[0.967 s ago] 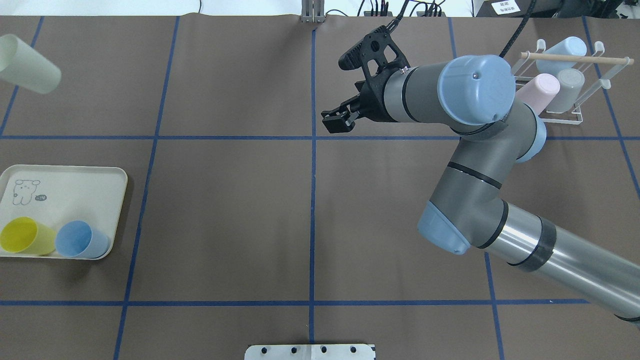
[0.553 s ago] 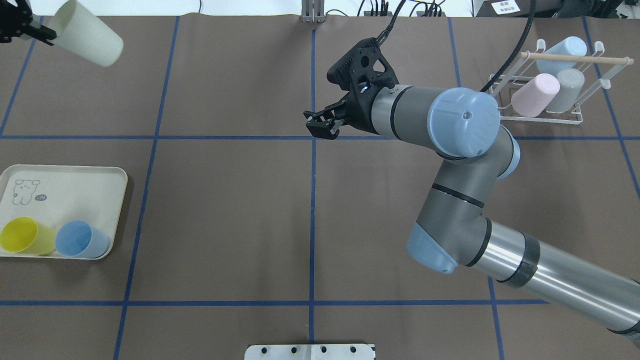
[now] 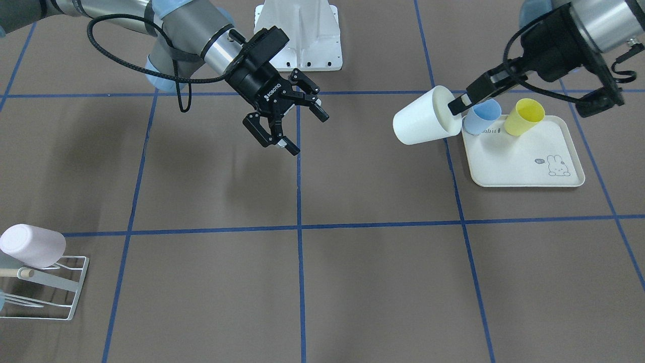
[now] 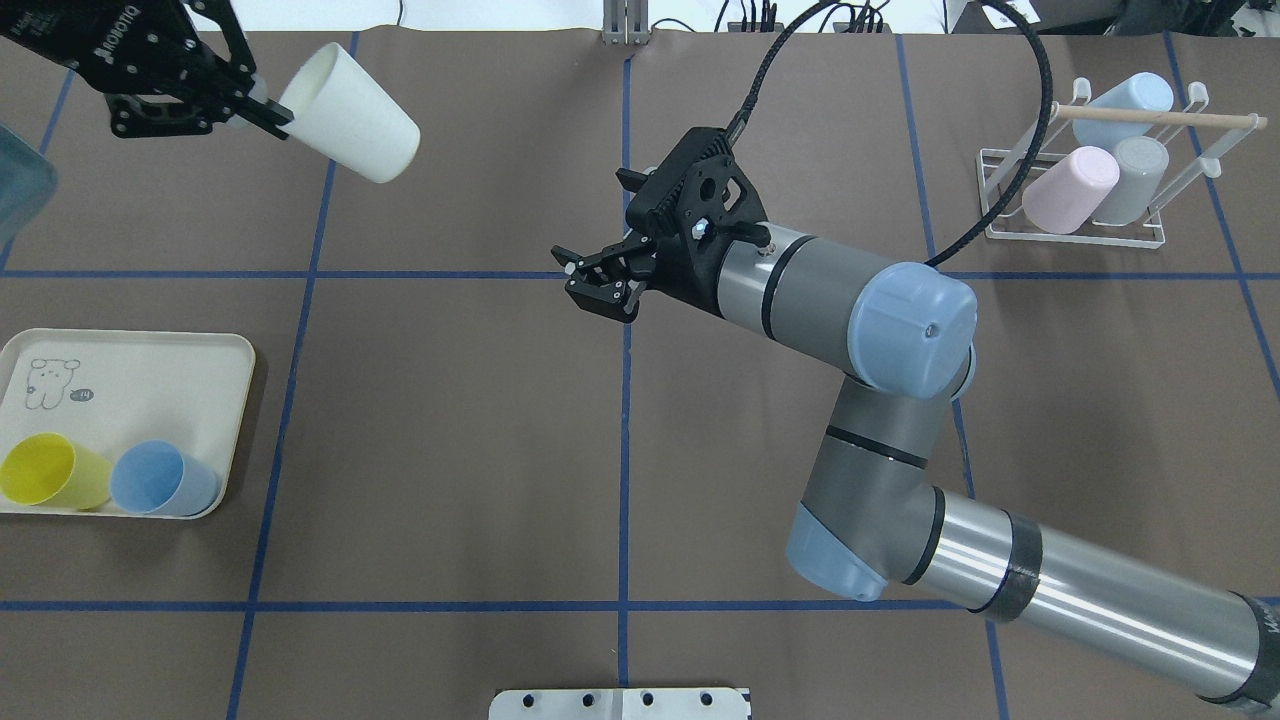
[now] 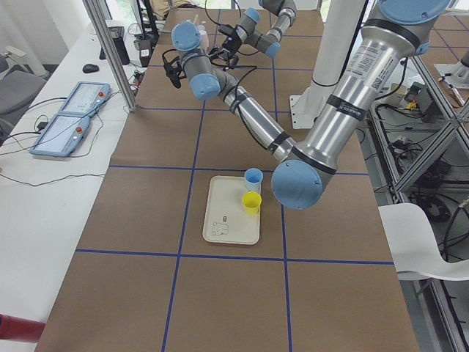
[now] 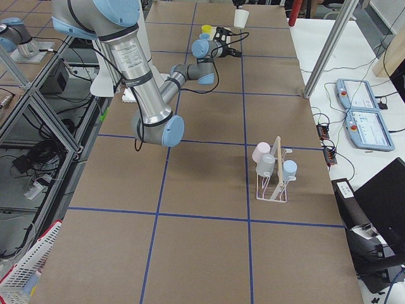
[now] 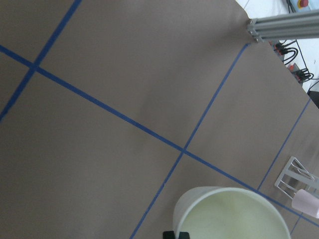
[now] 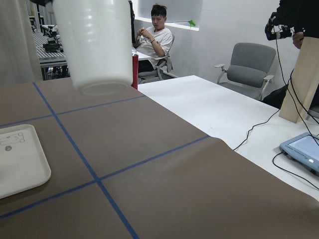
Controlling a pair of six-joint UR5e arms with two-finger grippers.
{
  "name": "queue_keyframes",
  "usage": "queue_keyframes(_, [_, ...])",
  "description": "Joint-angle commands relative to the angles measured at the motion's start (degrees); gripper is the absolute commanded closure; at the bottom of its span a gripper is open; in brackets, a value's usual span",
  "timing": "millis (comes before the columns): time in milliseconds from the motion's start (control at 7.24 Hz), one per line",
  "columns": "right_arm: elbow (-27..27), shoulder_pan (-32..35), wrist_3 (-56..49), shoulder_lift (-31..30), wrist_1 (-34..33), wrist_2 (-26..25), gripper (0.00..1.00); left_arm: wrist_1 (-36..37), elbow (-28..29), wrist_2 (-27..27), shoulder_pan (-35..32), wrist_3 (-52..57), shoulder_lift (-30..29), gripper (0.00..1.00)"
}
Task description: Transfer IKEA cup to right arm and place on rack
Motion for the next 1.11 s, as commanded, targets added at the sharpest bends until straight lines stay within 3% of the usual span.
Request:
queue_keyframes(0, [0.05, -1.90, -0.71, 0.40, 0.96, -3.47, 0.01, -2.32, -0.03, 8.70, 7.25, -7.35, -3.28, 1.00])
queue_keyframes(967, [-0.03, -3.05, -11.52, 1.10, 3.86, -5.67, 0.01, -2.50, -0.12, 9.89, 10.98, -8.78, -4.44, 1.00])
